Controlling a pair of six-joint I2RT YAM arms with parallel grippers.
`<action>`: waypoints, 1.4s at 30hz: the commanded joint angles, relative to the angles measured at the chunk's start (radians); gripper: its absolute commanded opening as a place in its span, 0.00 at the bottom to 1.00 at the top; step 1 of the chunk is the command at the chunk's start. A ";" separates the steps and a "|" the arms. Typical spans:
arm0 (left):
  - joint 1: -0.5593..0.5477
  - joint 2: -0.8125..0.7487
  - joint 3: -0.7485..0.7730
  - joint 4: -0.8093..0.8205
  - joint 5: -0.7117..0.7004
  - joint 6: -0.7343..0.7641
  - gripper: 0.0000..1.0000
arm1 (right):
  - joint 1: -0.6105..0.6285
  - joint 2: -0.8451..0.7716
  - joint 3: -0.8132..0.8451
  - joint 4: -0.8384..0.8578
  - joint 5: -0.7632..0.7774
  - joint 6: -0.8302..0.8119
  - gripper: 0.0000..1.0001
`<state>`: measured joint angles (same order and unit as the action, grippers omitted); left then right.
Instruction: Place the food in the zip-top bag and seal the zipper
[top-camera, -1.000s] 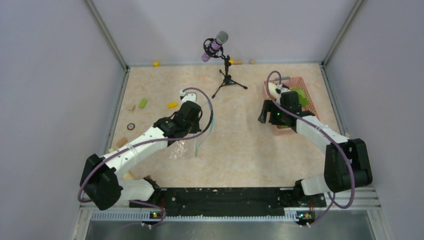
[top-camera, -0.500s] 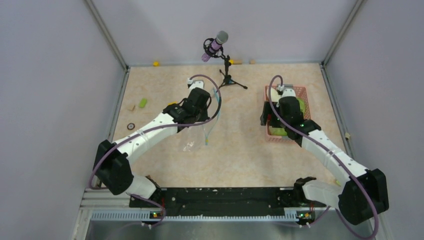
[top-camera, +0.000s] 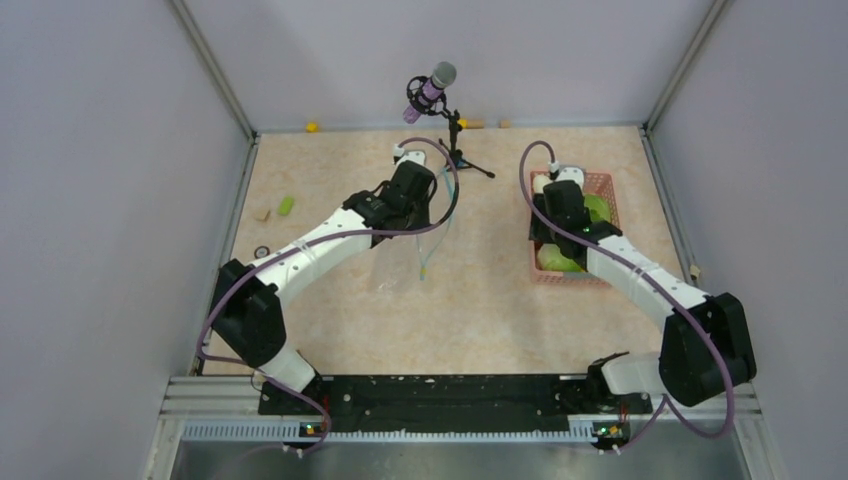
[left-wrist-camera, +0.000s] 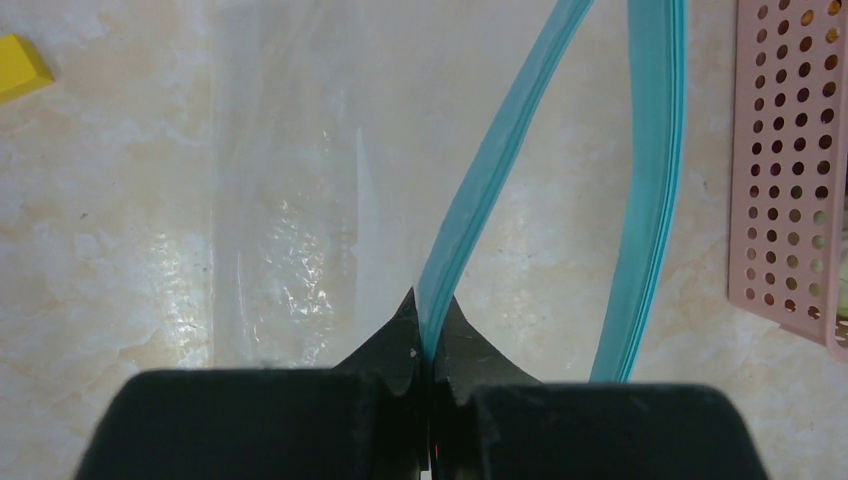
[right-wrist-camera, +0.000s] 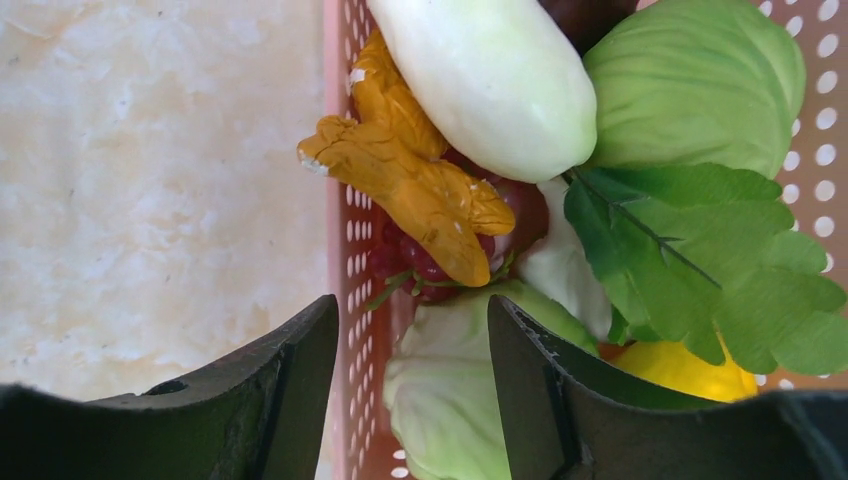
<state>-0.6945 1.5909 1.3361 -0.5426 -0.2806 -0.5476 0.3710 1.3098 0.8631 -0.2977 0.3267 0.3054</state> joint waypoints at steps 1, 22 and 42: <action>0.003 0.000 0.031 0.045 0.039 0.036 0.00 | -0.014 0.030 0.057 0.054 0.050 -0.070 0.56; 0.003 -0.015 0.000 0.080 0.068 0.072 0.00 | -0.076 0.148 0.038 0.195 -0.116 -0.281 0.41; 0.002 -0.043 -0.013 0.134 0.111 0.051 0.00 | -0.076 -0.226 -0.065 0.106 -0.185 -0.224 0.00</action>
<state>-0.6945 1.5925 1.3182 -0.4591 -0.1719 -0.4839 0.3023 1.1828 0.8108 -0.1684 0.1951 0.0456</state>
